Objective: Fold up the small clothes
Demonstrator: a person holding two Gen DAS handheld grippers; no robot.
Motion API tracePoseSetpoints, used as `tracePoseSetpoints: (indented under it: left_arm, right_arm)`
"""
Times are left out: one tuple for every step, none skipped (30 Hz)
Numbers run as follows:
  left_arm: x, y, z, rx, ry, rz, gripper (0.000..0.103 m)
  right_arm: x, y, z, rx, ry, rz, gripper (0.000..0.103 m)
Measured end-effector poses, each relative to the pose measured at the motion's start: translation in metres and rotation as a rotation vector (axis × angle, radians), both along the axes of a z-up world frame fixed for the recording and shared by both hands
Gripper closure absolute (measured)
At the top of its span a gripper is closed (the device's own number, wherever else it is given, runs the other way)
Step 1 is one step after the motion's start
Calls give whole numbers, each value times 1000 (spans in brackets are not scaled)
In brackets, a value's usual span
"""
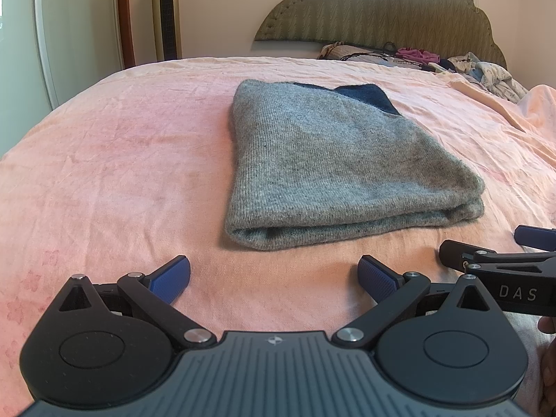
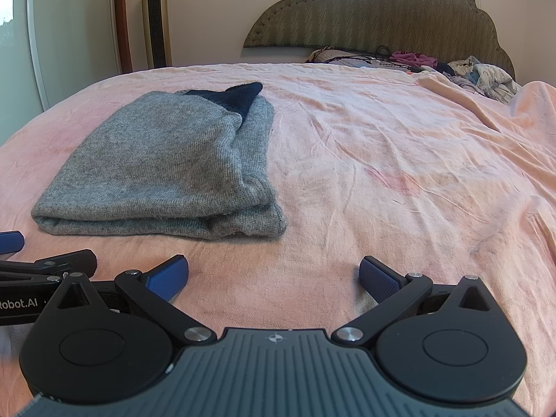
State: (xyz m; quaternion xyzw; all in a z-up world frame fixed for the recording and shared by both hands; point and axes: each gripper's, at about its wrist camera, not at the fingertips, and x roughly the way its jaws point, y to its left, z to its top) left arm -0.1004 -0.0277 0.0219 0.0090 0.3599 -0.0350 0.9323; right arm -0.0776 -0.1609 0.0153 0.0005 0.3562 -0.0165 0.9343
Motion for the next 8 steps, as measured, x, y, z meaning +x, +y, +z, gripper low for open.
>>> tracePoseSetpoints:
  left_arm:
    - [0,2,0,-3,-3,14,0]
    - [0,4,1,-5,-3,29,0]
    - [0,6,1,-7,-3,43,0]
    - [0,6,1,-10,-3,48,0]
    - [0,7,1,-4,-2,56,0]
    - [0,6,0,2,0,59,0]
    - [0,5,0,11,2,63,0]
    - [1,4,0,20,7,60,0]
  right_arm:
    - [0,0,0,0,0,0,0]
    - [0,0,0,0,0,0,0]
    - [0,0,0,0,0,0,0]
    - [0,0,0,0,0,0,0]
    - [0,0,0,0,0,0,0]
    - [0,0,0,0,0,0,0]
    - [0,0,0,0,0,0,0]
    - [0,0,0,0,0,0,0]
